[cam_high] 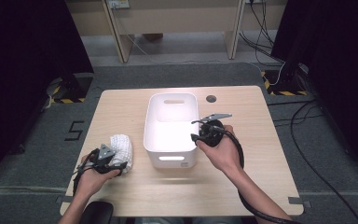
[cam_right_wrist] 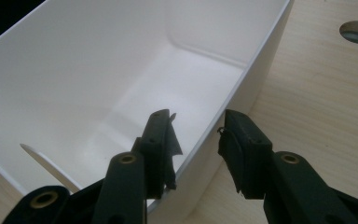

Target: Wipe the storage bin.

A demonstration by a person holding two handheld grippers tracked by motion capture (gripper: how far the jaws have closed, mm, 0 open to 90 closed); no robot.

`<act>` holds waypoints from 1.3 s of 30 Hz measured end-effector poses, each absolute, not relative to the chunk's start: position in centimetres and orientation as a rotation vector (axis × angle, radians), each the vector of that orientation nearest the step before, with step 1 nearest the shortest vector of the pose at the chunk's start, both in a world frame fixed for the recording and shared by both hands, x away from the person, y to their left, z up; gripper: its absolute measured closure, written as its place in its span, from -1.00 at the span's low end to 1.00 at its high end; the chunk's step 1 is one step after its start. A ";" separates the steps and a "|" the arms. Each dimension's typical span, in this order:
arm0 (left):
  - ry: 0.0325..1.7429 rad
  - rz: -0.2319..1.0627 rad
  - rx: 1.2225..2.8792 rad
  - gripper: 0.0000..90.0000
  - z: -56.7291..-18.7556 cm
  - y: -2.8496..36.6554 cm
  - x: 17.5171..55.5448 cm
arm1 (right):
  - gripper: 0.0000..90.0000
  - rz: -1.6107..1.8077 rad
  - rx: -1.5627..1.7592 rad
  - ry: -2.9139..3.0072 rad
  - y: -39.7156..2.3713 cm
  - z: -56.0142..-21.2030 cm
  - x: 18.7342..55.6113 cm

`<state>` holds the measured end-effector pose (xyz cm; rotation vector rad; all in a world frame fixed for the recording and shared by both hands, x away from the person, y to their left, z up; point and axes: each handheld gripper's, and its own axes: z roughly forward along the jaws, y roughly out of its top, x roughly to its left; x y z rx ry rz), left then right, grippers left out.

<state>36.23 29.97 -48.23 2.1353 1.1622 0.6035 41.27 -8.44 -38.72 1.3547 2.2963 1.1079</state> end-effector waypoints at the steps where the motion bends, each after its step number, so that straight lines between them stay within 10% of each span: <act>1: 1.161 0.607 2.135 -0.26 -48.1 30.0 36.2 | 0.35 1.114 1.357 2.296 -8.4 -38.7 41.2; 39: 1.120 0.720 1.926 -0.26 -43.0 31.1 32.8 | 0.12 1.182 1.365 2.163 -15.1 -37.3 38.9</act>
